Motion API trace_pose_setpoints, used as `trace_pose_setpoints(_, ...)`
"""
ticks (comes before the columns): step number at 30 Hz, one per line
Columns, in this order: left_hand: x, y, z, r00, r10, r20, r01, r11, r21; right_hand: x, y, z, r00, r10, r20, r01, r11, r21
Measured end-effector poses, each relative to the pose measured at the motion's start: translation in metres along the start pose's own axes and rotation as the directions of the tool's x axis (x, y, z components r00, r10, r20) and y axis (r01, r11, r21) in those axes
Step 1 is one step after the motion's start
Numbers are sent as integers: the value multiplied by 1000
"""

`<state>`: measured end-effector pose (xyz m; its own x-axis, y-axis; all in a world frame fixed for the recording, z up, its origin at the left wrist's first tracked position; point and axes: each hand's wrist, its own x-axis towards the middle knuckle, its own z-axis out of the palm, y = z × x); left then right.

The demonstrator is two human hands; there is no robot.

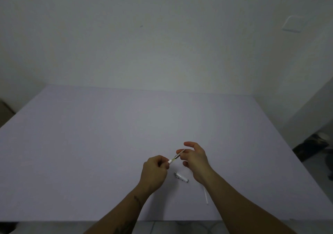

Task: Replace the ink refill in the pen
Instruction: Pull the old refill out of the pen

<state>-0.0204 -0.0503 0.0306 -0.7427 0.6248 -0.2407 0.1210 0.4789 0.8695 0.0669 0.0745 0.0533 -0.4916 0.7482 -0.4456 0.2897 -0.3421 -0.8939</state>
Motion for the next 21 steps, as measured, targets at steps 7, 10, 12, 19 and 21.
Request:
trace_pose_setpoints(7,0,-10,1,999,-37,6,37,998,42,6,-8,-4,1000,-29,-3,29,998,50)
trace_pose_setpoints(10,2,-14,0,999,-39,2,39,998,55,10,-12,-3,997,-67,-23,68,997,46)
trace_pose_setpoints(12,3,-16,0,999,-36,1,36,998,60,11,-14,-2,997,-72,-3,72,997,16)
trace_pose_setpoints(19,7,-17,1,998,24,62,-29,996,89,17,-20,4,993,-89,79,97,990,-100)
trace_pose_setpoints(21,8,-18,1,995,61,81,-69,993,99,19,-21,5,989,-115,93,128,982,-141)
